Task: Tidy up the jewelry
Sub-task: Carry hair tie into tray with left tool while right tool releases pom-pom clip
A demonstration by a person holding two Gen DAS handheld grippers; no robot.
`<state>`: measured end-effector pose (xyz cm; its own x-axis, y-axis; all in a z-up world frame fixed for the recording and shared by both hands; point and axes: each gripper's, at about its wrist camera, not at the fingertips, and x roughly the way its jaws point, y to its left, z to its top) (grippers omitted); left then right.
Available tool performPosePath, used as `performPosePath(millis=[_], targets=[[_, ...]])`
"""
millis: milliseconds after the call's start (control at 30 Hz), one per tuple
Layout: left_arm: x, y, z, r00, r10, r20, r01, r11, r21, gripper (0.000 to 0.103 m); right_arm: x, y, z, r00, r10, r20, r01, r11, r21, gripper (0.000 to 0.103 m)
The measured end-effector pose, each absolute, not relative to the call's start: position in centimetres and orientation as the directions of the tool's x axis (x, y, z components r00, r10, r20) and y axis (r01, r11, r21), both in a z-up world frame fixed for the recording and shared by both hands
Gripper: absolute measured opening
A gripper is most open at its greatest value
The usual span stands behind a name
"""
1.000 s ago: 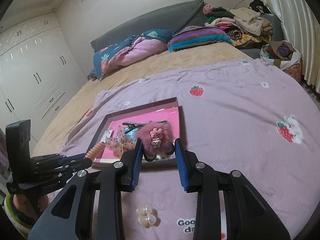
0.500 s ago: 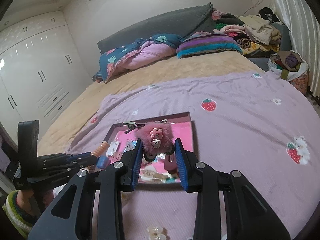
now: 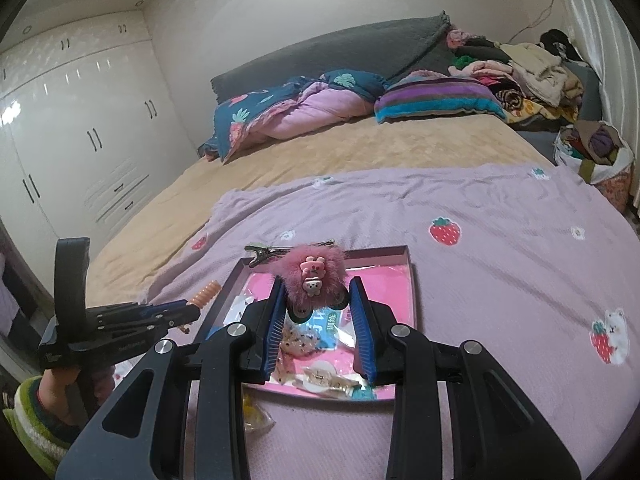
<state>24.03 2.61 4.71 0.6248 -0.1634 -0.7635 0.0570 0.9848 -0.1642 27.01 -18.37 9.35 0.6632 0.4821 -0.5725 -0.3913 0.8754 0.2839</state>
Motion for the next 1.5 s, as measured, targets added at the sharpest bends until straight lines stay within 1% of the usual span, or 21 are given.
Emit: performPosePath(millis=[333,600,900,1233,1433,1467,1500], targets=[[26.6,4.8,3.7,0.623,-0.144,-0.769,0.016,0.985,-0.171,0.013,28.9,-15.5,8.0,0.629,0.472,-0.618,-0.423,0.875,0.237,0.03],[28.4,5.2,1.4,0.596,-0.14,-0.79,0.0,0.985,-0.174,0.013,30.4,-13.5,3.6,0.562,0.443,-0.698,-0.43,0.878,0.211,0.031],[28.7,3.7,-1.1,0.566,-0.111,-0.817,0.012,0.992,-0.126,0.013,30.8,-14.0,-1.0,0.527,0.372,-0.764,-0.385,0.906,0.176,0.031],[28.8,2.7,-2.5,0.542,-0.118,-0.832,0.028,0.992,-0.122,0.013,30.8,-15.7,-3.9,0.484,0.33,-0.81,-0.324,0.928,0.185,0.031],[28.7,2.4,-2.6,0.539,-0.119,-0.834,0.033,0.992,-0.12,0.013,30.5,-16.2,-3.9,0.452,0.364,-0.815,-0.311,0.92,0.239,0.036],[28.7,2.4,-2.6,0.539,-0.12,-0.834,0.034,0.992,-0.12,0.013,30.3,-16.3,-3.7,0.455,0.366,-0.812,-0.311,0.92,0.24,0.038],[28.6,2.4,-2.5,0.54,-0.12,-0.833,0.035,0.992,-0.12,0.013,30.2,-16.4,-3.4,0.457,0.368,-0.81,-0.311,0.919,0.242,0.042]])
